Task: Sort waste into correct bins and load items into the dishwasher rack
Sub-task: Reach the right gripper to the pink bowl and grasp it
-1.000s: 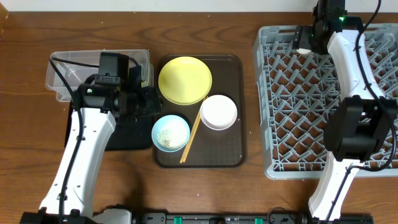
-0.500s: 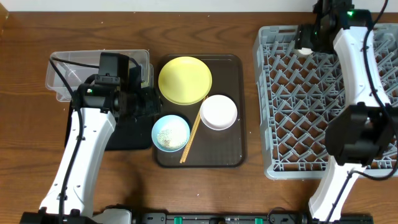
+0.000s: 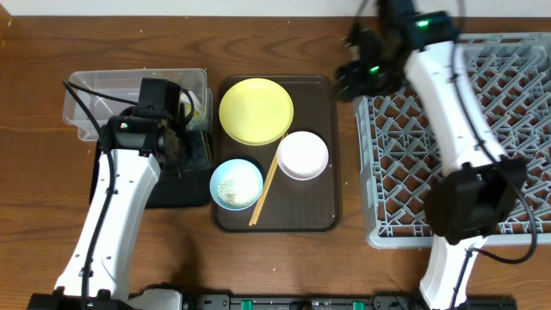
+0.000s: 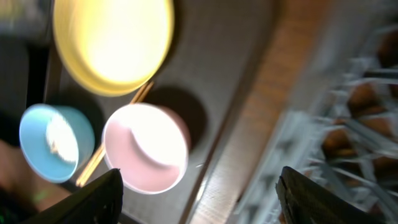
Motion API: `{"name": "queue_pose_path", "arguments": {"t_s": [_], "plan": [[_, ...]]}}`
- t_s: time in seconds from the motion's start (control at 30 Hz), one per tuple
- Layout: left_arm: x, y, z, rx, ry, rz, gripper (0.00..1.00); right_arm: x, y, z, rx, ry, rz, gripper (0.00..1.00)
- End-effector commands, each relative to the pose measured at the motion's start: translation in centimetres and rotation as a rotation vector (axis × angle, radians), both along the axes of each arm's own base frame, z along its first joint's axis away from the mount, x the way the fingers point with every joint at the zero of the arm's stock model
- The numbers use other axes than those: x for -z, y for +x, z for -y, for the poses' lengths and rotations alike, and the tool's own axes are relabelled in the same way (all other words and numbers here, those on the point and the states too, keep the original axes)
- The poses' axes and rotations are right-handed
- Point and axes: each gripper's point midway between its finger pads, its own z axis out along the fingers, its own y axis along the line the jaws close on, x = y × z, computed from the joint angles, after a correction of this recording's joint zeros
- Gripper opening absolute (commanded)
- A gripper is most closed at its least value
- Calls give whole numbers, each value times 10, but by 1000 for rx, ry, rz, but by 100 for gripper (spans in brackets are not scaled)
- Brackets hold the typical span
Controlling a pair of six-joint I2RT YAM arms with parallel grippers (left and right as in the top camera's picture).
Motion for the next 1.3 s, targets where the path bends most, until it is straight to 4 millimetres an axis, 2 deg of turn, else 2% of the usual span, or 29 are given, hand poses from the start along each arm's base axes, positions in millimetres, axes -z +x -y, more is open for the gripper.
{"name": "queue_pose_path", "arguments": {"t_s": [0.0, 0.13, 0.27, 0.43, 0.63, 0.73, 0.8, 0.87, 0.97, 1.07, 1.17, 1.27], "plan": [[-4, 1, -9, -29, 40, 11, 61, 17, -19, -13, -77, -77, -20, 78], [-3, 1, -9, -29, 40, 10, 61, 48, -34, -25, -65, -138, -67, 76], [-3, 1, -9, -29, 40, 11, 61, 81, -46, -30, -42, -173, -104, 68], [-3, 1, -9, -29, 40, 10, 61, 114, -58, -34, -64, -181, -119, 58], [-3, 1, -9, -29, 40, 10, 61, 136, -64, -38, -37, -176, -122, 36], [-3, 1, -9, -29, 40, 10, 62, 139, -64, -37, -33, -175, -121, 17], [-3, 1, -9, -29, 40, 10, 62, 138, -63, -38, -33, -173, -117, 11], [-3, 1, -9, -29, 40, 11, 62, 137, -61, -38, -32, -170, -111, 1], [-3, 1, -9, -29, 40, 11, 62, 128, -55, -41, -30, -160, -91, 1], [-3, 1, -9, -29, 39, 11, 62, 104, -41, -41, -14, -136, -39, 1], [-3, 1, -9, -29, 40, 10, 62, 64, -22, -39, 8, -99, 58, 1], [-3, 1, -9, -29, 40, 11, 69, 19, 1, -21, 69, -125, 206, 1]]}}
